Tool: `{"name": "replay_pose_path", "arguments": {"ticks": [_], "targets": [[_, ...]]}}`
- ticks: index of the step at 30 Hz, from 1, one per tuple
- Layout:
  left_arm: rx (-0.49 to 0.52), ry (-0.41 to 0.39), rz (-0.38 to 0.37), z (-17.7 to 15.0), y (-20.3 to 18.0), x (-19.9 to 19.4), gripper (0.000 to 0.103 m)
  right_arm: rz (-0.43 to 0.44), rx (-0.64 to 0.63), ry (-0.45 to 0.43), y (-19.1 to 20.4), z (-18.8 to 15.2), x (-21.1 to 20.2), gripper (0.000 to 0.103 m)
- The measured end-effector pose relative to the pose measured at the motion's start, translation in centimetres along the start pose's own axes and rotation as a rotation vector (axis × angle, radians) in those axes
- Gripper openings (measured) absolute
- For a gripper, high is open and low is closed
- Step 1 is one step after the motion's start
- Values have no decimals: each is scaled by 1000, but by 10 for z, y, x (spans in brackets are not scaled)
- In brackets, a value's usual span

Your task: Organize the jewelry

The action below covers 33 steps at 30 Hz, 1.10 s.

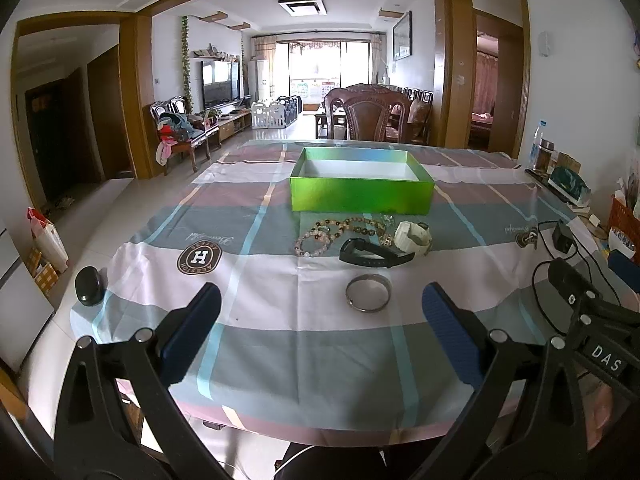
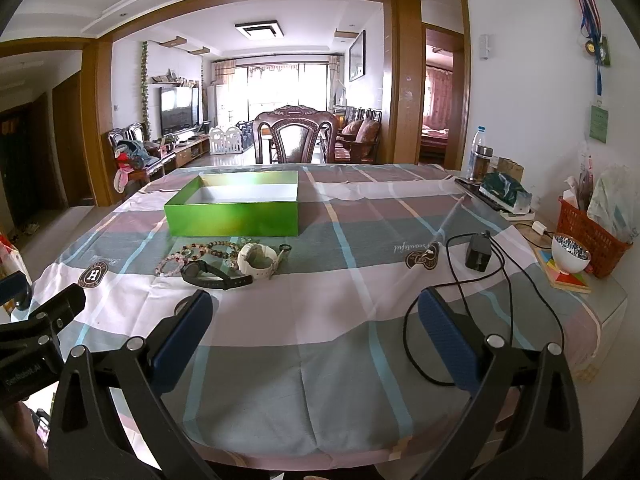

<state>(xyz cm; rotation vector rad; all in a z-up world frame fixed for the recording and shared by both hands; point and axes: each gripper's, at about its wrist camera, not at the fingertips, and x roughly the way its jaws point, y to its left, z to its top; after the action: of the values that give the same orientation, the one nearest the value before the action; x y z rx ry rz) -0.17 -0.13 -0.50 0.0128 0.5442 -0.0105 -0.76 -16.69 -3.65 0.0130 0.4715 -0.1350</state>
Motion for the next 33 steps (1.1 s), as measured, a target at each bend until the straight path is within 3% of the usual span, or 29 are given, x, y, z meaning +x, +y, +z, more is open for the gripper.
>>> {"name": "replay_pose_path", "arguments": {"ticks": [33], "targets": [[1, 5, 0, -2, 0, -1, 99, 4, -1, -1, -2, 2, -1, 100]]}}
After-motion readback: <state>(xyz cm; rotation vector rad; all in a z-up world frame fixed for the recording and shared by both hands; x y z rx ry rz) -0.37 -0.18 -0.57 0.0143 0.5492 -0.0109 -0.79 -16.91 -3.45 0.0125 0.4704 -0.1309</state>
